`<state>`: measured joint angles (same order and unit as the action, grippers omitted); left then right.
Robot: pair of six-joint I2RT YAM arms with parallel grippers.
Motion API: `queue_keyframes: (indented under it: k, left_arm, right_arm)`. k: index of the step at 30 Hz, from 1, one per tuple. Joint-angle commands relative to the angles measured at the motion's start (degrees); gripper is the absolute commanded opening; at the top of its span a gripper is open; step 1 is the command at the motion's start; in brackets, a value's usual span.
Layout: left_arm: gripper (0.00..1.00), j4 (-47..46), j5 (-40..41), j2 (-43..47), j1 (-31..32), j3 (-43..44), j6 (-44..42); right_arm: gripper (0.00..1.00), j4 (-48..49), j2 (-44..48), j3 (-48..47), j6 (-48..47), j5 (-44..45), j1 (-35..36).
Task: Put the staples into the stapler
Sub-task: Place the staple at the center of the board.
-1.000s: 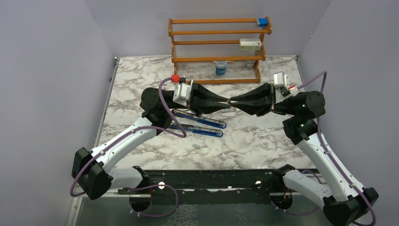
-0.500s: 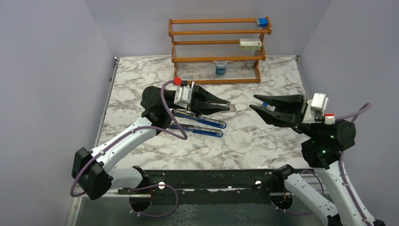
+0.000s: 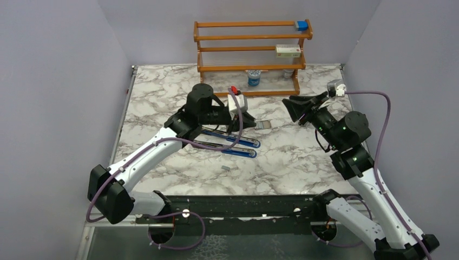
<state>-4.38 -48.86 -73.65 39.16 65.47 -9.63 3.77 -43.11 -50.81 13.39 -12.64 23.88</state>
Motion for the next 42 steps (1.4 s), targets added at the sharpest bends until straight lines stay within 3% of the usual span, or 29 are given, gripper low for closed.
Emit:
queue_keyframes:
  k: [1, 7, 11, 17, 42]
  left_arm:
    - [0.00, 25.63, 14.32, -1.12, 1.82, -2.31, -16.64]
    - [0.00, 29.92, 20.24, -0.64, 2.55, -7.55, -23.57]
    - [0.10, 35.64, 20.34, -5.35, 2.97, -6.91, -28.86]
    - [0.00, 39.79, 28.54, -15.48, 5.65, -3.70, -31.23]
    - [0.01, 38.78, 35.77, -22.09, 10.78, -5.07, -35.37]
  right_arm:
    - [0.38, -1.09, 0.62, 2.65, 3.26, 6.16, -0.24]
    - [0.39, -1.50, 0.67, 4.22, 4.28, 7.77, -0.26]
    - [0.39, -1.95, 1.25, 4.79, 4.39, 7.81, -0.24]
    - [0.39, -3.09, 2.30, 5.36, 4.57, 8.45, -0.24]
    - [0.40, -3.95, 1.67, 5.56, 4.20, 9.11, -0.24]
